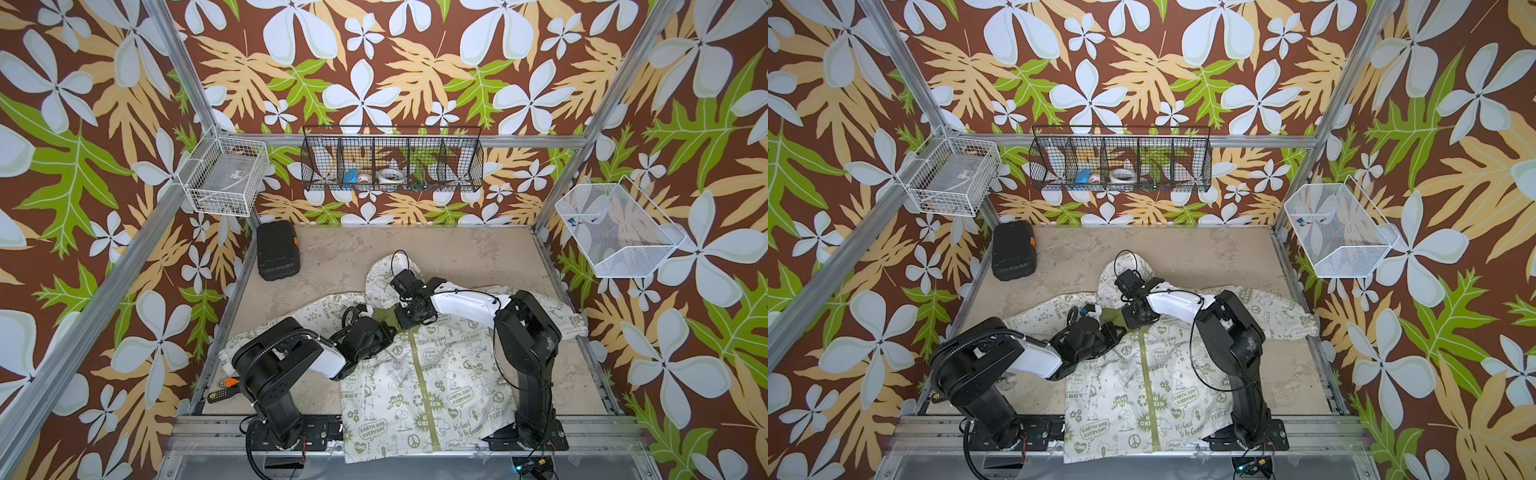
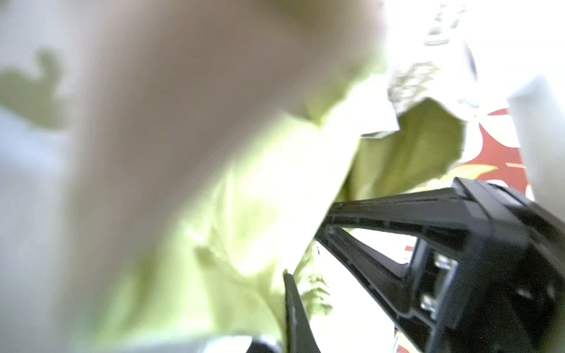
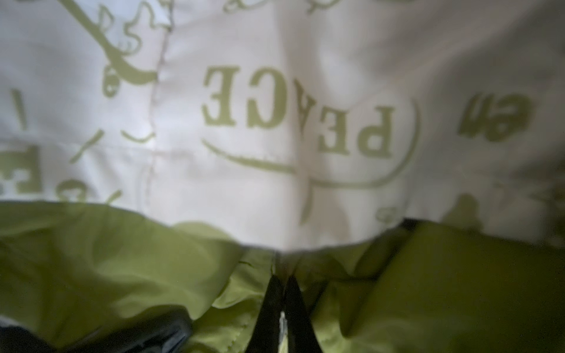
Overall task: Unzip the jacket
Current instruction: Flatten out the jacket at the center of the board.
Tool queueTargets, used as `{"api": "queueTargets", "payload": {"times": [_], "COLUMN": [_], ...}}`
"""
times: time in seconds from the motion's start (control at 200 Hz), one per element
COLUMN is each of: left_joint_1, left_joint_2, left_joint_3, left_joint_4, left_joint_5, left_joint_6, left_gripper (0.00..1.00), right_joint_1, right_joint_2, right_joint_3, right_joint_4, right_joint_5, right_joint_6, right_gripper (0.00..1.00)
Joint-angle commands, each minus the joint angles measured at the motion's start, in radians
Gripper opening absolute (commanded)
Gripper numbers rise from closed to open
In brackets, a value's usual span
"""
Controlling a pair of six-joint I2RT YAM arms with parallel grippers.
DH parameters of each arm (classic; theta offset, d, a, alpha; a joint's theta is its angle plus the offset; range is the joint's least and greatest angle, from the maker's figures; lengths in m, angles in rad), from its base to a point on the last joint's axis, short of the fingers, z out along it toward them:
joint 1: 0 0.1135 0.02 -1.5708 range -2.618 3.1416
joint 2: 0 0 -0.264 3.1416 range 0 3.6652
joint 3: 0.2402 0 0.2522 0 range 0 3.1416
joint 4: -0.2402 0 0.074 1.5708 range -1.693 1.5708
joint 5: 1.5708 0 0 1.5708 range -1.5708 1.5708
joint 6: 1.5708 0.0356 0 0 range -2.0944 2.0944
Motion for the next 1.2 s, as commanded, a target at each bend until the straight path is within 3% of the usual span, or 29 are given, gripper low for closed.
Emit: {"api": "queueTargets", "payload": {"times": [0.0, 0.055, 0.1, 0.225, 0.245, 0.26, 0.375, 0.48, 0.606, 0.726, 0.941, 1.191], "left_joint_1": [-0.001, -0.001, -0.001, -0.001, -0.001, -0.001, 0.001, 0.011, 0.013, 0.018, 0.087, 0.097], "left_joint_2": [-0.037, -0.074, -0.127, -0.34, -0.372, -0.393, -0.501, -0.505, -0.405, -0.313, -0.194, -0.042], "left_joint_3": [0.001, -0.007, -0.031, -0.139, -0.14, -0.137, -0.144, -0.16, -0.008, 0.077, 0.178, 0.197], "left_joint_4": [-0.004, 0.01, 0.057, 0.203, 0.196, 0.185, 0.206, 0.318, 0.053, -0.062, -0.144, 0.084], "left_joint_5": [-0.009, -0.03, -0.051, -0.147, -0.163, -0.174, -0.243, -0.246, -0.08, -0.029, 0.106, 0.209], "left_joint_6": [0.101, 0.156, 0.216, 0.481, 0.544, 0.591, 0.975, 1.181, 1.48, 1.669, 1.824, 1.806], "left_gripper": [0.09, 0.23, 0.41, 0.8, 0.97, 0.99, 1.0, 1.0, 1.0, 1.0, 0.98, 0.96], "right_joint_1": [-0.004, -0.008, -0.012, -0.036, -0.04, -0.042, -0.056, -0.058, -0.058, -0.061, -0.076, -0.108], "right_joint_2": [-0.039, -0.065, -0.092, -0.168, -0.178, -0.186, -0.215, -0.208, -0.206, -0.209, -0.203, -0.192], "right_joint_3": [-0.005, -0.016, -0.027, -0.045, -0.045, -0.045, -0.02, 0.017, 0.04, 0.054, 0.073, 0.093], "right_joint_4": [-0.005, 0.013, 0.029, 0.06, 0.062, 0.065, 0.06, 0.033, 0.021, 0.011, 0.0, -0.009], "right_joint_5": [0.143, 0.171, 0.19, 0.229, 0.235, 0.239, 0.242, 0.254, 0.25, 0.233, 0.147, -0.013], "right_joint_6": [0.04, 0.057, 0.07, 0.089, 0.087, 0.087, 0.056, 0.033, 0.018, 0.005, -0.013, -0.031], "right_gripper": [0.0, 0.0, 0.0, 0.0, 0.0, 0.0, 0.0, 0.0, 0.0, 0.0, 0.0, 0.0]}}
